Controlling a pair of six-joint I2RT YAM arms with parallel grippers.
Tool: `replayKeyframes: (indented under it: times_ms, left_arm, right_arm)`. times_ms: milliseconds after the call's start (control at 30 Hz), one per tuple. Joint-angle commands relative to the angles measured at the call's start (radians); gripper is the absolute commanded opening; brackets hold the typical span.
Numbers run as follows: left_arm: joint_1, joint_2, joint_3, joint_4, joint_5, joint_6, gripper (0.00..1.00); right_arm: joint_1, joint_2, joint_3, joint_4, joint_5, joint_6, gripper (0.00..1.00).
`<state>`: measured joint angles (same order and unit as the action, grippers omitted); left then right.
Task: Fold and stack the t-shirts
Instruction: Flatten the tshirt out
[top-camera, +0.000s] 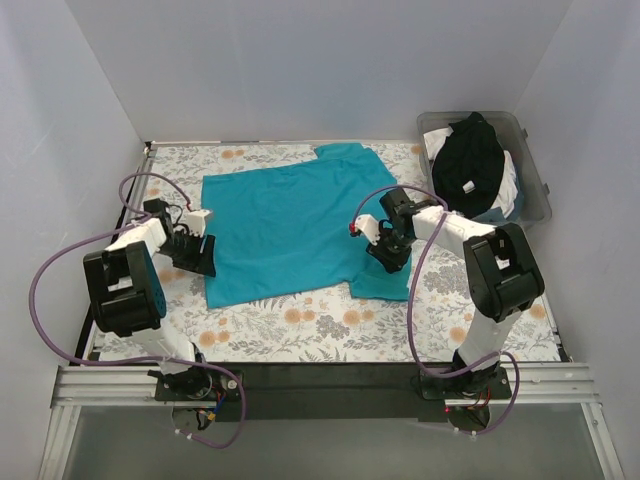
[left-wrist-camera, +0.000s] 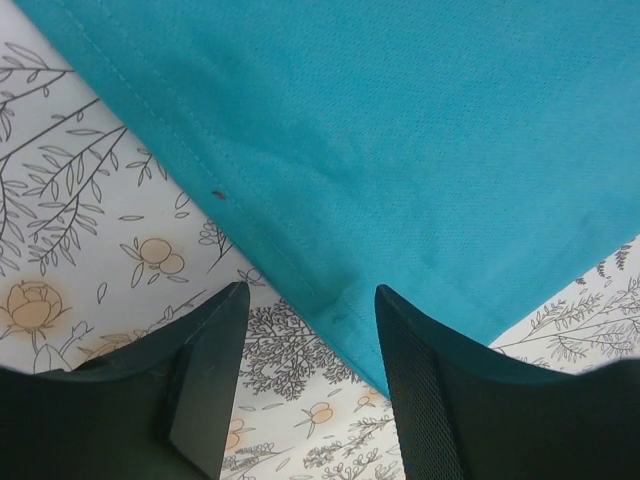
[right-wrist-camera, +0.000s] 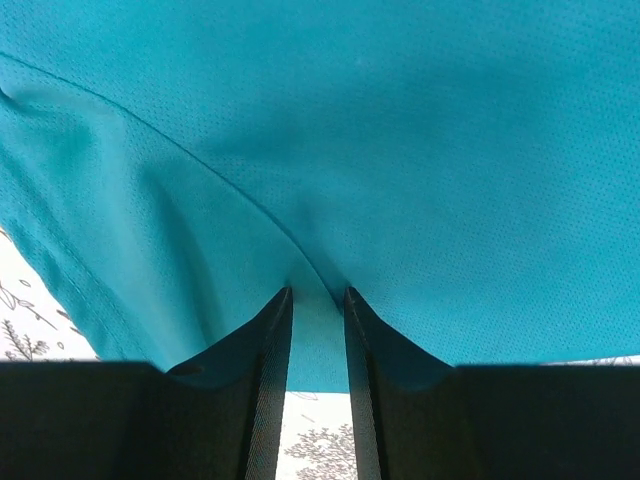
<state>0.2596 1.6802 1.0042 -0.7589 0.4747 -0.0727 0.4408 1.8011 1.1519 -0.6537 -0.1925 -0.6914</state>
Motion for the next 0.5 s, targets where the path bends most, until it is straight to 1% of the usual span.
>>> replayKeyframes:
  times_ms: [0, 67, 200, 300, 400, 433, 467]
  left_arm:
    - [-0.002, -0.030, -0.032, 0.041, -0.076, 0.013, 0.52]
    - [-0.002, -0.050, -0.070, 0.050, -0.135, 0.020, 0.50]
    - [0.000, -0.111, -0.162, 0.067, -0.217, 0.057, 0.48]
    - [0.007, -0.174, -0.223, 0.037, -0.229, 0.102, 0.47]
    - [0.017, -0.232, -0.266, -0.014, -0.238, 0.122, 0.46]
    - [0.021, -0.261, -0.276, -0.023, -0.246, 0.126, 0.45]
    - [0.029, -0.276, -0.283, -0.032, -0.248, 0.139, 0.45]
  right_arm:
    - [0.050, -0.011, -0.095, -0.029, 0.011, 0.013, 0.33]
    - [0.073, -0.043, -0.147, -0.032, 0.010, 0.015, 0.33]
    - [0.168, -0.115, -0.236, -0.038, 0.004, 0.038, 0.33]
    - [0.228, -0.176, -0.291, -0.053, -0.010, 0.056, 0.34]
    - [0.259, -0.235, -0.331, -0.084, -0.025, 0.061, 0.35]
    - [0.260, -0.265, -0.333, -0.093, -0.038, 0.058, 0.41]
    - [0.262, -0.282, -0.325, -0.103, -0.033, 0.052, 0.43]
